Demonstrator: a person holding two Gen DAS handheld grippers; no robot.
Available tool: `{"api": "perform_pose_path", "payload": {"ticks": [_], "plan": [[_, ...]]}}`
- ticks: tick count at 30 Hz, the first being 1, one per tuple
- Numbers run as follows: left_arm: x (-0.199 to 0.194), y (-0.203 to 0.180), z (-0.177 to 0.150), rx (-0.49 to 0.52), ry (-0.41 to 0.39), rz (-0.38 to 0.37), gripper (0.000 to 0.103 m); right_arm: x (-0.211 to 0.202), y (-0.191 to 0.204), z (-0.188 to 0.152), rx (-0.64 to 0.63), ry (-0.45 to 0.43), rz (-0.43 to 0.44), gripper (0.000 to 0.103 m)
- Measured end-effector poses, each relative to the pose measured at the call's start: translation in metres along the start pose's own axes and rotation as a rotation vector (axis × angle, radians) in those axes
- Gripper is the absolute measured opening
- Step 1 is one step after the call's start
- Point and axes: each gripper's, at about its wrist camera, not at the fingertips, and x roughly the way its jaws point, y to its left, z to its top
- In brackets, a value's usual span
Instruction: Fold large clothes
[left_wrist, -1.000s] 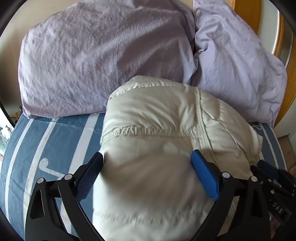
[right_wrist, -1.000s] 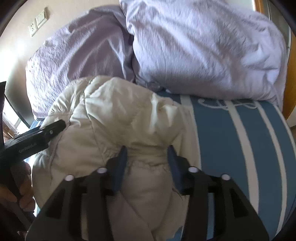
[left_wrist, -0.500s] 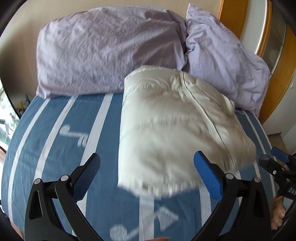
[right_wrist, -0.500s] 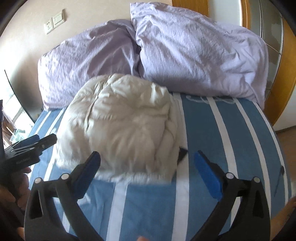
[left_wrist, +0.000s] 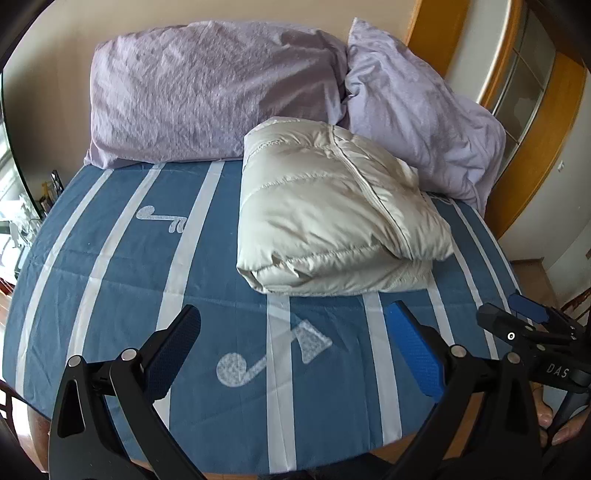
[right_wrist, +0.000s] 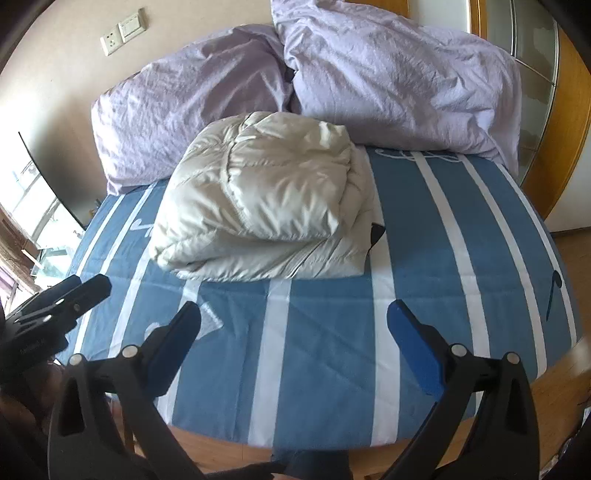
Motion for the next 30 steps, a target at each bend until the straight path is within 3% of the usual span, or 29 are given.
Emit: {"api": "perform_pose_path", "payload": {"ticks": [10,30], "plan": [[-0.012,-0.006,-0.021,-0.016,-0.003,-0.022,0.102,-0.014,0.005,-0.018,-0.002,-0.017,0.003,0.101],[-0.017,-0.006,-0.028,-0.042,-0.012,-0.058,0.101,-0.016,0.001,-0.024,0.013,-0.019,0.031,0.101]]}}
